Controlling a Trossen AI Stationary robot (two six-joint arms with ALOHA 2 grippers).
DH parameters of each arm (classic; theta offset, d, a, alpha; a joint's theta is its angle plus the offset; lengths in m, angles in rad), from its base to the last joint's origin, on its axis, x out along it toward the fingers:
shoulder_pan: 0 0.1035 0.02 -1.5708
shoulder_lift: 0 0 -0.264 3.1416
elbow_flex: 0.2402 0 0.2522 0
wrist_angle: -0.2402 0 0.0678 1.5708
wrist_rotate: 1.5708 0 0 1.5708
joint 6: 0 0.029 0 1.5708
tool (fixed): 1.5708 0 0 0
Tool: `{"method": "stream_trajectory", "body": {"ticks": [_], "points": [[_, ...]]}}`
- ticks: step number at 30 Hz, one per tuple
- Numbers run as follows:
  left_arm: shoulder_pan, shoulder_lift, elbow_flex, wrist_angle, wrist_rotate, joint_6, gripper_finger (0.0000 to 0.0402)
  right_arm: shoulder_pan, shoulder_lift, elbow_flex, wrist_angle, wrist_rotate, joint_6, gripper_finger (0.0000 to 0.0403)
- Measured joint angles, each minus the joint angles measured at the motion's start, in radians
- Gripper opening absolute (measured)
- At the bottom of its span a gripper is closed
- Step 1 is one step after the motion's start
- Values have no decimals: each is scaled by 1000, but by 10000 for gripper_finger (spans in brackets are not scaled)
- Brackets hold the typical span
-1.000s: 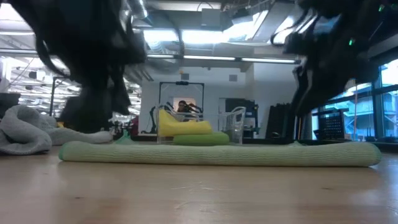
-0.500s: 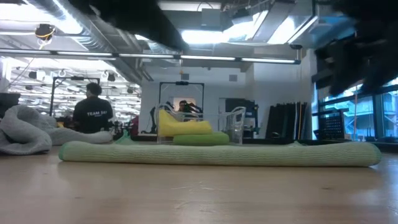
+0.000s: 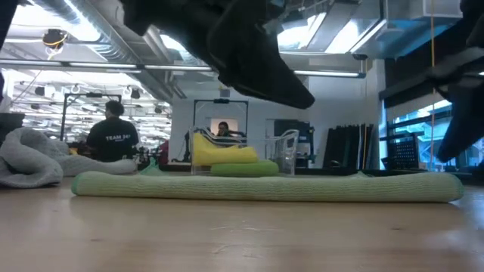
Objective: Fold microfiber towels
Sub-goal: Fold the light green microfiber cloth
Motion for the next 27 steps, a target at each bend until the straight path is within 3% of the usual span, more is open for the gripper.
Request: {"method": "stream_trajectory", "body": {"ticks": [5, 27], "points": [[25, 0, 0, -20, 6, -6, 94, 2, 77, 0, 78, 125, -3, 181], [31, 0, 0, 15, 6, 28, 94, 21, 104, 0, 166, 101, 82, 187]]}}
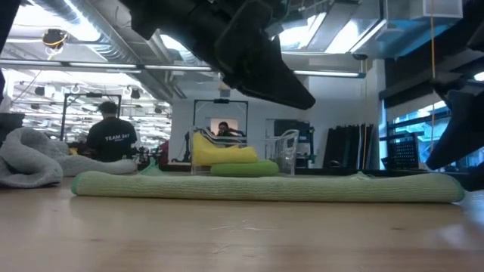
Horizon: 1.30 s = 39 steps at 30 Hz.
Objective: Fold microfiber towels
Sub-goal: Fold the light green microfiber cloth
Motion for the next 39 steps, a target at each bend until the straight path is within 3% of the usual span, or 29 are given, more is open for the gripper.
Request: {"method": "stream_trajectory", "body": {"ticks": [10, 14, 17, 25, 34, 39], "points": [[18, 0, 0, 64, -20, 68, 94, -53, 39, -16, 74, -36, 105, 182], [34, 0, 0, 82, -21, 69, 94, -57, 84, -24, 152, -88, 130, 168], [40, 0, 0, 82, -21, 69, 94, -41, 95, -23, 162, -62, 179, 153], [31, 0, 0, 87, -20, 60, 94, -23, 91, -25, 160, -49, 180, 121], [0, 0, 0, 89, -32, 60, 94, -8, 90, -24, 107, -35, 152, 113], [-5, 0, 0, 92, -56, 60, 94, -8, 92, -27, 145, -36, 90, 67]]}}
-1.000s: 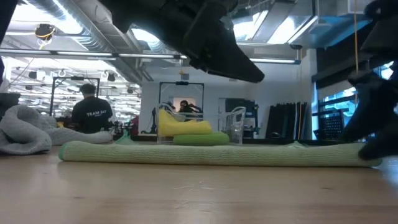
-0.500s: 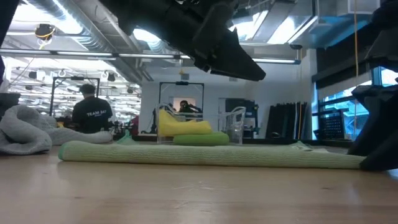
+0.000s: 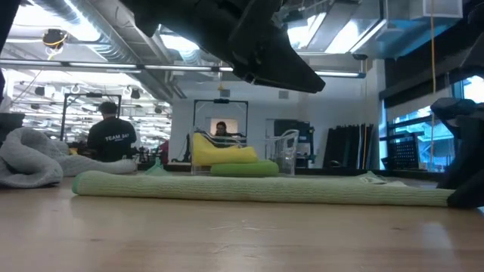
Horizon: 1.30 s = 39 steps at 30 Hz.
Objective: Fold microfiber towels
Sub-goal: Fold the light green microfiber cloth
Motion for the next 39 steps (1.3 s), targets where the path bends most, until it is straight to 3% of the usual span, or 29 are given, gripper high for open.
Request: {"method": "stream_trajectory", "body": {"ticks": [5, 10, 17, 25, 33, 36, 39], "points": [[0, 0, 0, 0, 0, 0, 94, -1, -1, 0, 15, -24, -13, 10], [0, 0, 0, 0, 0, -3, 94, -2, 2, -4, 83, -28, -22, 17], [-31, 0, 0, -2, -3, -95, 94, -21, 4, -4, 281, -140, -214, 8], [-142, 0, 0, 0, -2, -133, 94, -107, 3, 0, 540, -247, -453, 9], [-275, 0, 1, 18, -14, -245, 94, -239, 38, 100, 595, -515, -517, 14], [-323, 0, 1, 19, -61, -315, 94, -257, 115, 177, 594, -650, -524, 15], [-363, 0, 1, 23, -109, -366, 94, -247, 221, 275, 594, -704, -555, 15]]}}
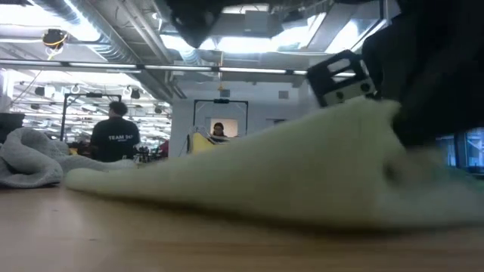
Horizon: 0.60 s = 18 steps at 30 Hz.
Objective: Fold microfiber towels
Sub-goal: Fold the light green microfiber cloth
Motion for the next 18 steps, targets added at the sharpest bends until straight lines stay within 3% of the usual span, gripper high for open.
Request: {"method": "stream_trajectory", "body": {"ticks": [7, 12, 18], "points": [[-66, 0, 0, 12, -112, -82, 94, 38, 170, 221, -56, 7, -112, 48], [-94, 0, 0, 19, -157, -107, 94, 43, 144, 282, -235, 113, -145, 114], [-110, 0, 0, 25, -189, -107, 94, 42, 75, 285, -286, 214, -174, 196]]}}
